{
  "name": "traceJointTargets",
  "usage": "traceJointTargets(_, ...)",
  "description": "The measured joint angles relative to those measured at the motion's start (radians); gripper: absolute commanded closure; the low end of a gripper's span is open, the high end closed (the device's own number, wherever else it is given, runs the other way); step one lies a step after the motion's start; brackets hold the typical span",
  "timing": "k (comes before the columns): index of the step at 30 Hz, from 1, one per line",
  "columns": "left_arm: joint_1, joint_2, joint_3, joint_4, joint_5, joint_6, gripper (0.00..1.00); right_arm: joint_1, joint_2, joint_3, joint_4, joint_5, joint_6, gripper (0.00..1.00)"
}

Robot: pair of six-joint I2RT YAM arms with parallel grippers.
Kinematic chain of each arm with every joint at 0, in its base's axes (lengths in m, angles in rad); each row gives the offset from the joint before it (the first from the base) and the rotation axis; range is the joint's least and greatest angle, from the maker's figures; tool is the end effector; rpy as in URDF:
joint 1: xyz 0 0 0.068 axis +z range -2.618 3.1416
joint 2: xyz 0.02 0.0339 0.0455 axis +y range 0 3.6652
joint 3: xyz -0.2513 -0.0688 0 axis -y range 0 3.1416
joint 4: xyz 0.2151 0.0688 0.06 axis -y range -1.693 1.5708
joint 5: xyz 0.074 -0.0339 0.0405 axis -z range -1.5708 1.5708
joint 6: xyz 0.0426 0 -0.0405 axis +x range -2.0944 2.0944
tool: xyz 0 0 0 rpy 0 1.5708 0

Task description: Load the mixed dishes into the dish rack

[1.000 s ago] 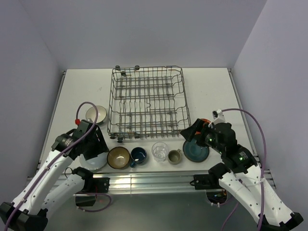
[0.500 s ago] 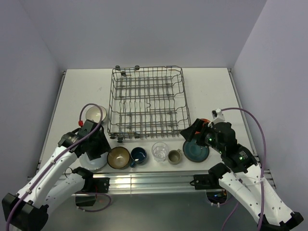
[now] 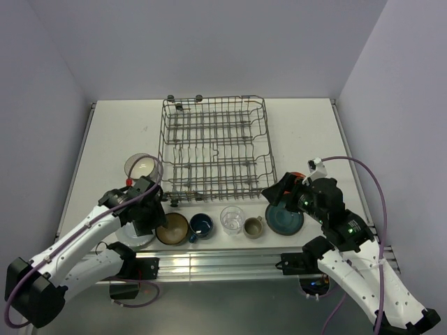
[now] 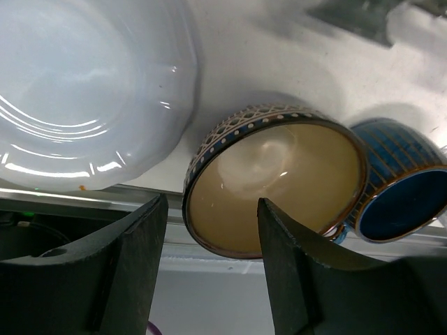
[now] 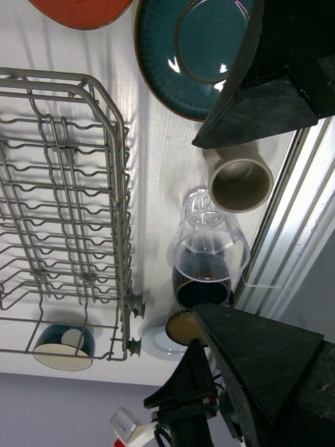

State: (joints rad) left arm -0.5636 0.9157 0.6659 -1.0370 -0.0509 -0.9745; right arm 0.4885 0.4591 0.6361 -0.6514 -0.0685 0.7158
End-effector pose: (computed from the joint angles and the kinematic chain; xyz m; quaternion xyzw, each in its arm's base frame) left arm 0.1050 -0.0638 0.2059 -0.2054 0.9681 -0.0803 0.1192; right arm 0.0865 0.0493 0.2686 0.0790 0.8495 0.3191 0.4127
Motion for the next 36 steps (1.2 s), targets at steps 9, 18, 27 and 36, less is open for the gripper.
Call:
traceJointTargets(9, -0.114, 0.026, -0.052, 0.029, -0.011, -0.087, 0.57, 0.000, -0.006, 0.000, 0.000, 0.000, 0.000, 0.00)
traceJointTargets(18, -0.172, 0.051, -0.074, 0.039, -0.031, -0.137, 0.77, 0.000, -0.028, 0.000, -0.016, 0.003, -0.001, 0.00)
traceJointTargets(27, -0.215, 0.042, -0.071, 0.063, -0.053, -0.183, 1.00, 0.000, -0.038, 0.000, -0.026, 0.007, -0.001, 0.00)
traceJointTargets(36, -0.262, -0.098, -0.027, -0.098, -0.082, -0.230, 1.00, 0.000, -0.042, 0.000, -0.053, 0.007, -0.005, 0.00)
